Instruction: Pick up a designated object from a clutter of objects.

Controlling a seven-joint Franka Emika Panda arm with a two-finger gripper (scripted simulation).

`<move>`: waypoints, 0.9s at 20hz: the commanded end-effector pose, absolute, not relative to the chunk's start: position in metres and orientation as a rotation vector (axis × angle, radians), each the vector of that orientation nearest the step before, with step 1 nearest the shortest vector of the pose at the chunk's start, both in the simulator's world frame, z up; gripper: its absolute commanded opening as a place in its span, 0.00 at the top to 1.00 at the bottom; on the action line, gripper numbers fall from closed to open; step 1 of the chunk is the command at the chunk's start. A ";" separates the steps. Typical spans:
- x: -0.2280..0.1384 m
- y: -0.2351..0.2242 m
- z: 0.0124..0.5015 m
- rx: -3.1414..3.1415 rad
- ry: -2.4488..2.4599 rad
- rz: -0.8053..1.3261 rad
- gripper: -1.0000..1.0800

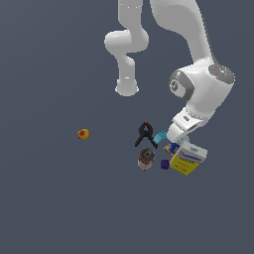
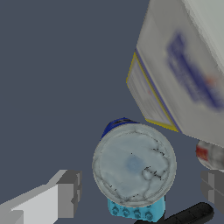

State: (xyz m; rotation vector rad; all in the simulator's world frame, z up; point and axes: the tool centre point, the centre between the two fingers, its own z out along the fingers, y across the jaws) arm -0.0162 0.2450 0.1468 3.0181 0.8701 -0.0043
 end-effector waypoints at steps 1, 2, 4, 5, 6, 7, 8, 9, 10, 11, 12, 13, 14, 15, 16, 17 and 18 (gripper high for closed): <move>-0.016 0.244 0.147 3.018 0.868 -0.003 0.04; -0.016 0.244 0.146 3.018 0.868 -0.003 0.04; -0.016 0.245 0.142 3.018 0.869 -0.003 0.04; -0.016 0.245 0.139 3.018 0.869 -0.003 0.04; -0.016 0.245 0.135 3.018 0.870 -0.002 0.04; -0.016 0.245 0.131 3.018 0.871 -0.002 0.04; -0.017 0.245 0.126 3.018 0.872 -0.002 0.04; -0.017 0.245 0.120 3.018 0.873 -0.002 0.04; -0.017 0.246 0.115 3.018 0.875 -0.001 0.04; -0.017 0.246 0.110 3.018 0.875 -0.001 0.04; -0.017 0.246 0.106 3.018 0.876 -0.001 0.04; -0.017 0.246 0.103 3.018 0.876 -0.001 0.04; -0.017 0.246 0.100 3.017 0.876 0.000 0.04; -0.017 0.246 0.098 3.017 0.876 0.000 0.04; -0.016 0.246 0.097 3.017 0.876 0.000 0.04; -0.016 0.246 0.096 3.017 0.876 0.000 0.04; -0.016 0.246 0.096 3.017 0.876 0.000 0.04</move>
